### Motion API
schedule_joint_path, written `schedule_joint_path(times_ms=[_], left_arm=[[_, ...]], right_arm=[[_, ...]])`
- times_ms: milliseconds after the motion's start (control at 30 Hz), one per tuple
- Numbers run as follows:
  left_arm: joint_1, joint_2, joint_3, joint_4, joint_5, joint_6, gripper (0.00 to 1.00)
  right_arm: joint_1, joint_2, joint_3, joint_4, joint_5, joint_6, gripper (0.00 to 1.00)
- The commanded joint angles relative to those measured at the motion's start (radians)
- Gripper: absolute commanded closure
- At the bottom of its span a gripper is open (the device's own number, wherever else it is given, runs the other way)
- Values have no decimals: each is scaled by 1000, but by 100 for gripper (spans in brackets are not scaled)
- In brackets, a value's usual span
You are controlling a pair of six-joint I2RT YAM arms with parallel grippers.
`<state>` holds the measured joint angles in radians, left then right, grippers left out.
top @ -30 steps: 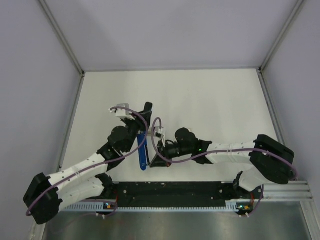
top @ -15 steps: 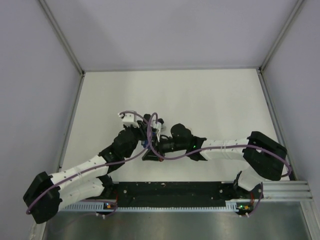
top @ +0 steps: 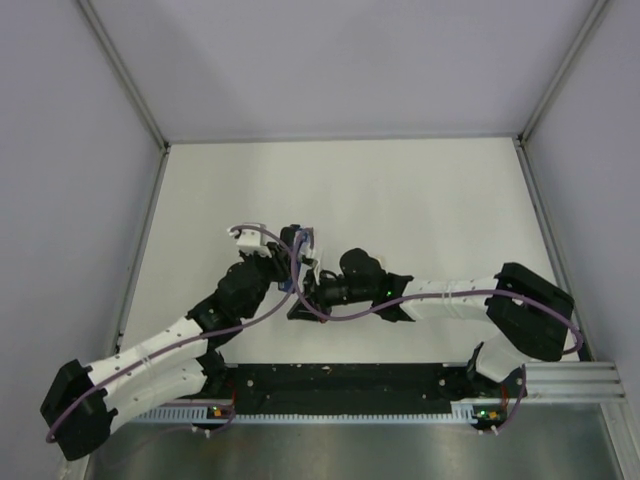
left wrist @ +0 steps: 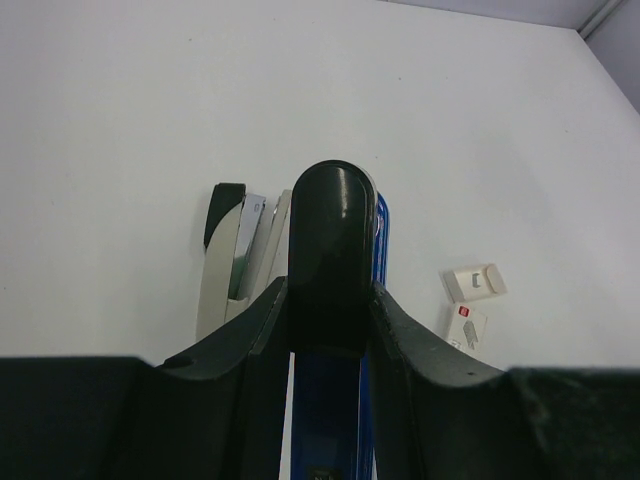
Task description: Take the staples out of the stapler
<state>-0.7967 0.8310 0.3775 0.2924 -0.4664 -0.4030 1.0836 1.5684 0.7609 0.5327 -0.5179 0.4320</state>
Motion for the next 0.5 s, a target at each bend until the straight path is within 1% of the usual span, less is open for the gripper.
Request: schedule_joint_path(times_ms=[0, 100, 133, 200, 233, 333, 467], left_arm=[[-2, -70, 40, 21, 49, 27, 100], [-4, -93, 58, -24, 113, 46, 100], [-3, -102, 63, -35, 138, 55, 100], [-3, -122, 66, -39, 208, 73, 100], [-2, -133, 67, -39, 251, 82, 100], [-2, -162, 74, -47, 372, 101, 100], [-2, -191, 90, -58, 555, 124, 100]], right_arm=[[1, -106, 40, -107, 111, -94, 100], [1, -177, 66, -250, 220, -171, 100], [1, -204, 77, -295, 248, -194, 97], [1, -267, 92, -388, 289, -240, 86], [1, -296, 98, -425, 308, -262, 82], [1, -384, 115, -561, 369, -314, 76], [1, -508, 129, -681, 430, -367, 70]])
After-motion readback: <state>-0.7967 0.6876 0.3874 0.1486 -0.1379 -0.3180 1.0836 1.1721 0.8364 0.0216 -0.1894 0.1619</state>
